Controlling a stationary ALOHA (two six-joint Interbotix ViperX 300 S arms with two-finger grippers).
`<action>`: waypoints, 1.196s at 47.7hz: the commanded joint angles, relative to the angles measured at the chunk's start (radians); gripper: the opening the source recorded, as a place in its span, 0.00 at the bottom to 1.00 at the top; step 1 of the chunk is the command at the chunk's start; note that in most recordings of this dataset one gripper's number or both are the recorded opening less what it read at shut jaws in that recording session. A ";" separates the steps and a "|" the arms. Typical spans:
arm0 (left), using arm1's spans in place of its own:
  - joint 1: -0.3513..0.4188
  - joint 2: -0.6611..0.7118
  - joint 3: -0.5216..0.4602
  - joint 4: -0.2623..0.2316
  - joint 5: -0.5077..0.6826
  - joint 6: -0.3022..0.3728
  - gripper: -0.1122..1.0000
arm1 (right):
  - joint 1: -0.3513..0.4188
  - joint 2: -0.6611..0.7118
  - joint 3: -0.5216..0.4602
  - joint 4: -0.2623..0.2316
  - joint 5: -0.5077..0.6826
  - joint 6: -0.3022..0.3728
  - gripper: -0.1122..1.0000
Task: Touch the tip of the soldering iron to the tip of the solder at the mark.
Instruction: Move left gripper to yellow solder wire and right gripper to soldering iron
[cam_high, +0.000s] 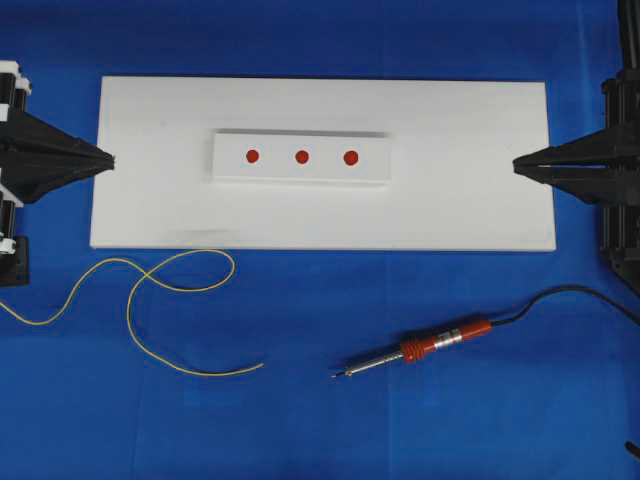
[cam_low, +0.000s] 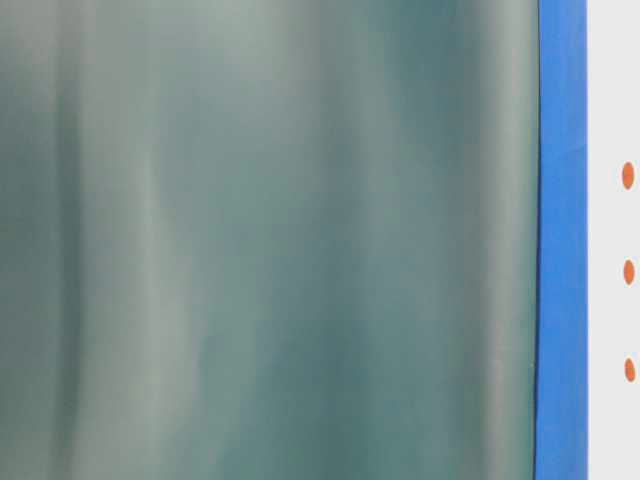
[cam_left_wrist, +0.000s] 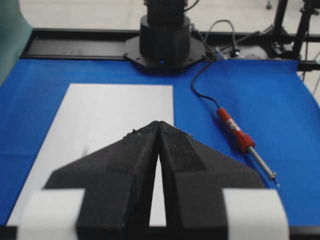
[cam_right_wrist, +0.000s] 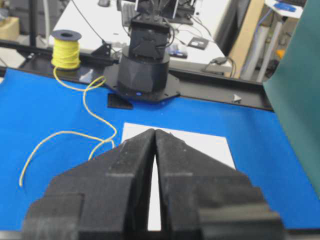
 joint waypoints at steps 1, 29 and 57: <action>-0.031 0.011 -0.028 -0.002 0.009 -0.014 0.10 | 0.003 0.009 -0.017 0.006 -0.006 0.012 0.10; -0.219 0.201 -0.028 -0.002 -0.061 -0.026 0.11 | 0.202 0.129 -0.031 0.008 0.044 0.150 0.14; -0.393 0.603 0.006 -0.003 -0.236 -0.109 0.82 | 0.339 0.597 0.051 0.095 -0.262 0.249 0.87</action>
